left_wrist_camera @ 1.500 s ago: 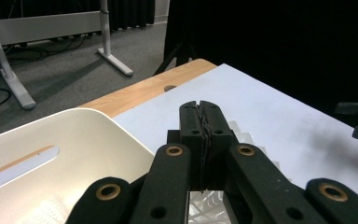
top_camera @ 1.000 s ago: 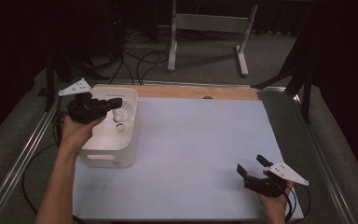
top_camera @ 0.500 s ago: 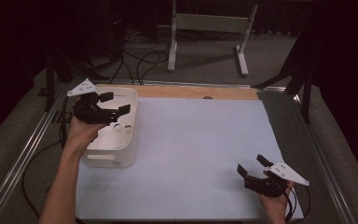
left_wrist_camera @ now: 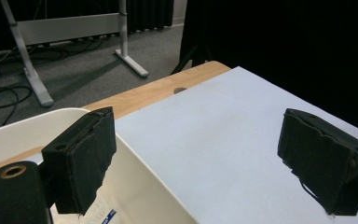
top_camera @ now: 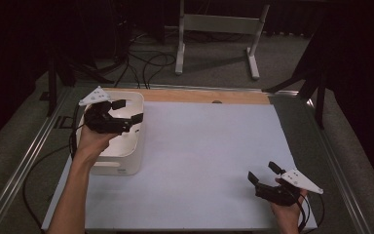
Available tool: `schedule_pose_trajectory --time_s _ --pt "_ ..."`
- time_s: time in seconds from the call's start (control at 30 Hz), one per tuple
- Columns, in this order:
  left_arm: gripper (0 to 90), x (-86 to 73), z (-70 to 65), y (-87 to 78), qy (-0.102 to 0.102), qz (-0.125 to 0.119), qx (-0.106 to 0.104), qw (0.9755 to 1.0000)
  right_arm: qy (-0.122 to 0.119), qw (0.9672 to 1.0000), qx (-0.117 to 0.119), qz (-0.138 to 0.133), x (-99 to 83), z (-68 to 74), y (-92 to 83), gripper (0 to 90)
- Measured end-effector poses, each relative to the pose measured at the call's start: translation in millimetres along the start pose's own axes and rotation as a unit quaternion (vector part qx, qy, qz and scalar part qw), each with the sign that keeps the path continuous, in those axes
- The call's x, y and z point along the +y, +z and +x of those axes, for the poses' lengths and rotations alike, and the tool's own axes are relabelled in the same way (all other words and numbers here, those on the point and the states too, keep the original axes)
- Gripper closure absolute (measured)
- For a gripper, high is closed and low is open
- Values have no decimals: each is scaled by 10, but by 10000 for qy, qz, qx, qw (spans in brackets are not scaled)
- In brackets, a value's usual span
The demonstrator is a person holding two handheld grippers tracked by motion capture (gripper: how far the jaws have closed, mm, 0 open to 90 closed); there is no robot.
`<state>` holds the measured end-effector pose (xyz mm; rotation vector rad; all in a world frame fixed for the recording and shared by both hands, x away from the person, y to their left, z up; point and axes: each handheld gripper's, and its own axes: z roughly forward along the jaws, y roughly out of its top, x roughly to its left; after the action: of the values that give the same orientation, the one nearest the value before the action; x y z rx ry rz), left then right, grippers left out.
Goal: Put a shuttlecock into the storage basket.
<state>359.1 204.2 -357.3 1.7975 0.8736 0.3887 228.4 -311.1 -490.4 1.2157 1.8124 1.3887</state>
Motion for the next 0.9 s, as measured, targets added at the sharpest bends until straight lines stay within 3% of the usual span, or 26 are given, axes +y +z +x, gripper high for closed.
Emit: schedule_pose_trajectory --time_s 0.33,0.37,0.73,0.9 --pt "121 -27 -65 8 85 48 44 9999 -2 10000 13 2 1 0 0 99" --pt "121 -30 -114 23 167 79 40 9998 -2 10000 13 2 1 0 0 99" --pt "119 -121 -170 42 170 70 115 9998 10 10000 26 -2 1 3 -5 99" --pt "119 -186 -159 37 156 179 137 9996 9 10000 34 8 0 12 4 99"
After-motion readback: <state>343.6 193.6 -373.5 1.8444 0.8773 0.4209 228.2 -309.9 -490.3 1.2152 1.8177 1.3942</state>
